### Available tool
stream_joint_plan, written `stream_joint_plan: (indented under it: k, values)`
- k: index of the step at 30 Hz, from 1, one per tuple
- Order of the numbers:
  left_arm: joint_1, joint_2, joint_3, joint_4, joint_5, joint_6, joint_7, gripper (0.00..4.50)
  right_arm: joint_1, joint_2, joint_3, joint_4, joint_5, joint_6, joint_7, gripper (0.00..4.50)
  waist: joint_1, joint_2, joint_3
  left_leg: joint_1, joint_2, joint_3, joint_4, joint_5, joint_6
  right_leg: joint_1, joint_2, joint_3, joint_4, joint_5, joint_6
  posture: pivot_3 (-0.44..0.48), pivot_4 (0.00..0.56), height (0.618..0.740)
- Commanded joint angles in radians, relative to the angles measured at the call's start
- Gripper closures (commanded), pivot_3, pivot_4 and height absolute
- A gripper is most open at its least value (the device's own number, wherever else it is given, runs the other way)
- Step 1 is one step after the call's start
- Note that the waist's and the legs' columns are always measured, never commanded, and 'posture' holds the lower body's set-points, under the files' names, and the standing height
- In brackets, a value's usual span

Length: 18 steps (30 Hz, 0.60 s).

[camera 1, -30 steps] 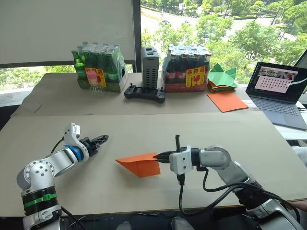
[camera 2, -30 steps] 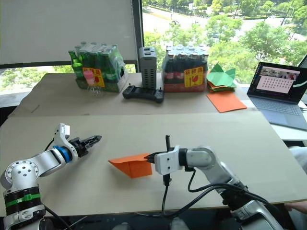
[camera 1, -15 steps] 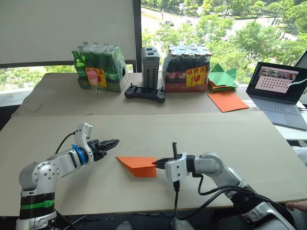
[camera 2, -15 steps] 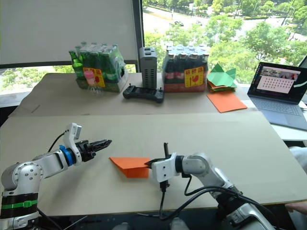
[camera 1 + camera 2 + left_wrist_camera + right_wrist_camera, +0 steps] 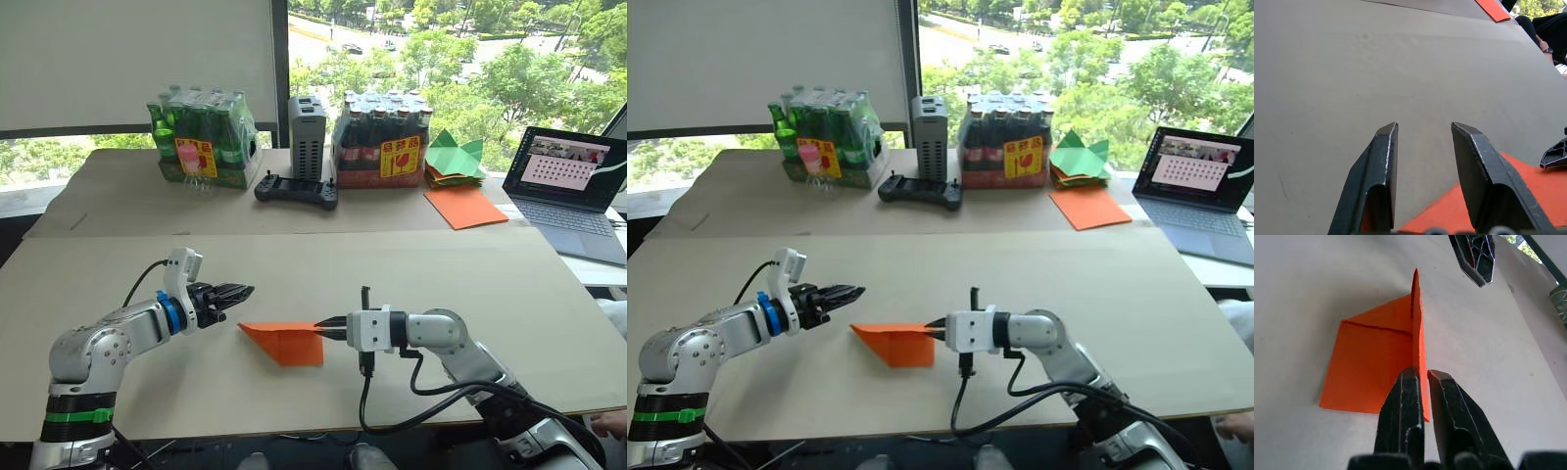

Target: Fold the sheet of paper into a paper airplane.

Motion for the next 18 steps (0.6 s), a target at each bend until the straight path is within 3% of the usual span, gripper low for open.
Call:
stream_joint_plan:
  k: [1, 3, 12, 13, 18]
  values:
    - [-0.008, 0.015, -0.012, -0.022, 0.020, -0.032, -0.028, 3.16, 0.005, 0.001, -0.032, -0.072, 0.056, 0.068, 0.015, 2.56, 0.000, 0.000, 0.000, 0.000, 0.000, 0.000, 0.000, 0.000, 0.000, 0.000, 0.000, 0.000, 0.000, 0.000, 0.000, 0.000, 0.150, 0.740]
    - [-0.011, 0.010, -0.012, -0.020, 0.025, -0.031, -0.030, 3.16, 0.012, -0.004, -0.038, -0.100, 0.092, 0.119, 0.039, 1.86, 0.000, 0.000, 0.000, 0.000, 0.000, 0.000, 0.000, 0.000, 0.000, 0.000, 0.000, 0.000, 0.000, 0.000, 0.000, 0.000, 0.150, 0.740]
    - [-0.012, 0.033, -0.053, -0.012, 0.050, -0.064, -0.137, 3.16, -0.011, 0.014, -0.191, -0.250, 0.495, 0.651, 0.052, 1.86, 0.000, 0.000, 0.000, 0.000, 0.000, 0.000, 0.000, 0.000, 0.000, 0.000, 0.000, 0.000, 0.000, 0.000, 0.000, 0.000, 0.150, 0.740]
    - [-0.010, 0.036, -0.058, -0.012, 0.052, -0.069, -0.149, 3.16, -0.013, 0.019, -0.201, -0.255, 0.511, 0.677, 0.039, 2.09, 0.000, 0.000, 0.000, 0.000, 0.000, 0.000, 0.000, 0.000, 0.000, 0.000, 0.000, 0.000, 0.000, 0.000, 0.000, 0.000, 0.150, 0.740]
    - [-0.011, 0.040, -0.077, -0.005, 0.067, -0.073, -0.184, 1.69, -0.010, 0.031, -0.220, -0.282, 0.535, 0.749, -0.003, 3.71, 0.001, 0.000, 0.000, 0.000, 0.000, 0.000, 0.000, 0.000, 0.000, 0.000, 0.000, 0.000, 0.000, 0.000, 0.000, 0.000, 0.150, 0.740]
